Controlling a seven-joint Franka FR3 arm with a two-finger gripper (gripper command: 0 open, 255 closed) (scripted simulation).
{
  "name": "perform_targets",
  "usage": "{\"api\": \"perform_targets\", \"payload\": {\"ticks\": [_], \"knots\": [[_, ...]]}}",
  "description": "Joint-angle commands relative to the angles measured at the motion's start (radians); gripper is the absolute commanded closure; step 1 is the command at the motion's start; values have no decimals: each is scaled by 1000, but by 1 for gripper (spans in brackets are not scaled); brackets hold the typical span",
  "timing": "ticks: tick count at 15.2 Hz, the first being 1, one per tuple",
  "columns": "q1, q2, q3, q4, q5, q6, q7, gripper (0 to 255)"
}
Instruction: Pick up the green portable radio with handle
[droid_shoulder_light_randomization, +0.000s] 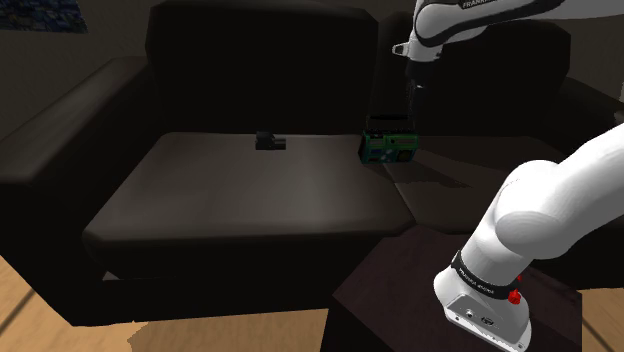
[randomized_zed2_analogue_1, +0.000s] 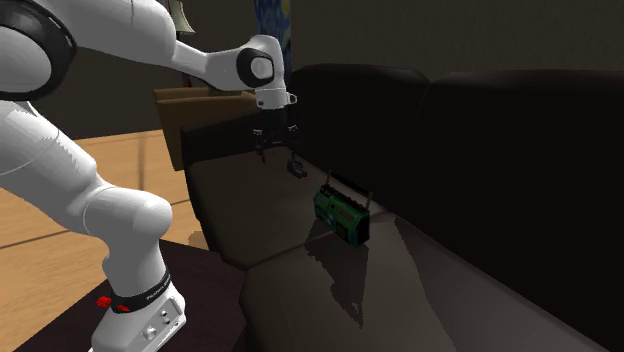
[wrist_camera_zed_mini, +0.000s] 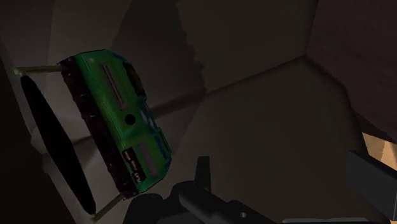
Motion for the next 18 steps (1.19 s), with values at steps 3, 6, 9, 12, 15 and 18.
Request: {"api": "perform_targets", "payload": {"ticks": [3,6,9,12,15,18], "knots": [[23,151,-100,77,27,95,-160,0],[41,277,-164,150,85,152,-286,0],[46,417,-213,237,176,197,-426,0],[23,566,-231,338,287,223,-569,0],[-30,711,-217,455,395,227,-699,0],[-101,848,-181,589,483,213,-804,0]]}}
